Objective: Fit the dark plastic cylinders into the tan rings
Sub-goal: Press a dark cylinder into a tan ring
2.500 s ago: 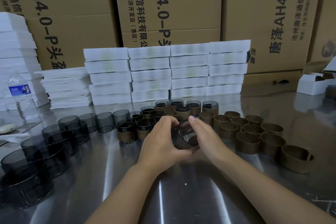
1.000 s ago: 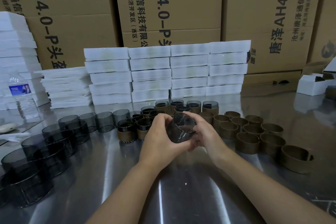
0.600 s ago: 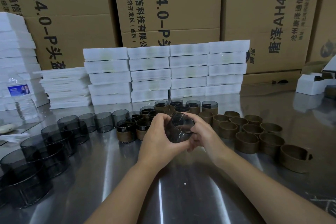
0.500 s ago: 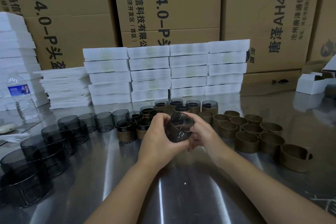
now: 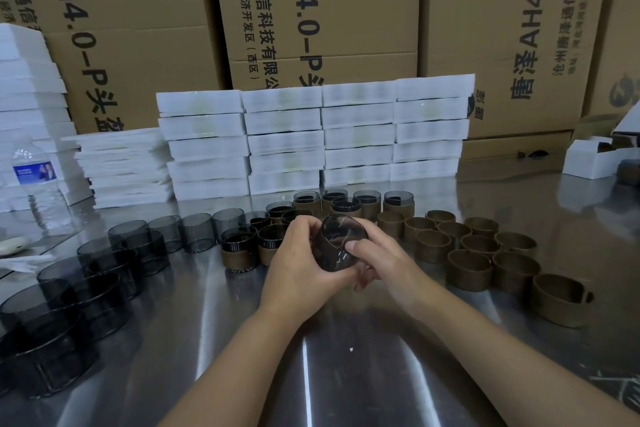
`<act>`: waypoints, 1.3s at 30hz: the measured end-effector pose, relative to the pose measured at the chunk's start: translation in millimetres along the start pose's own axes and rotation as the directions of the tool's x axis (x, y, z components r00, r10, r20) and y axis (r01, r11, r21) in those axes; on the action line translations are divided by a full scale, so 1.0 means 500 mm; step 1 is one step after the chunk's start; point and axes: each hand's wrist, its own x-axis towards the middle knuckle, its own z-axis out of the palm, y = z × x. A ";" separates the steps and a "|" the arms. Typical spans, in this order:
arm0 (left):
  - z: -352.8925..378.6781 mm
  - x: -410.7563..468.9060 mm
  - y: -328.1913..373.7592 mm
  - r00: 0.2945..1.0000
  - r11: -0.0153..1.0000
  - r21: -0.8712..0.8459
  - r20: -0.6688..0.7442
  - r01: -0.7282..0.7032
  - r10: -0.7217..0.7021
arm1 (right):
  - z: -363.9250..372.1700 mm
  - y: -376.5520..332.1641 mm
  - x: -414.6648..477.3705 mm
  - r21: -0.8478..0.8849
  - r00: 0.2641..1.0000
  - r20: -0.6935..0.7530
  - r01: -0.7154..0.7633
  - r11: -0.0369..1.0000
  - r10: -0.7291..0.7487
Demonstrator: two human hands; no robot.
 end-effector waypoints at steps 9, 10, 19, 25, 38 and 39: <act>-0.003 0.000 0.002 1.000 0.998 -0.056 -0.015 0.013 -0.014 | 0.006 0.002 0.002 -0.011 0.999 -0.037 0.003 1.000 -0.004; -0.005 0.000 0.003 0.999 0.997 -0.068 -0.029 0.026 -0.028 | 0.006 0.002 0.003 -0.019 0.999 -0.038 0.007 1.000 -0.008; -0.001 0.010 0.009 0.980 0.912 -0.373 -0.029 0.172 -0.197 | 0.011 0.001 0.000 -0.066 0.998 -0.039 0.042 0.997 -0.045; 0.004 0.012 0.003 0.976 0.886 -0.410 0.055 0.215 -0.211 | 0.008 -0.002 -0.001 -0.040 0.995 -0.089 0.032 0.999 -0.035; 0.004 0.018 -0.017 0.947 0.823 -0.485 0.258 0.297 -0.190 | -0.002 -0.001 0.013 0.075 0.984 -0.177 0.007 0.997 0.006; 0.004 0.017 -0.017 0.939 0.819 -0.481 0.286 0.314 -0.192 | -0.003 0.001 0.013 0.073 0.985 -0.174 -0.004 0.997 0.016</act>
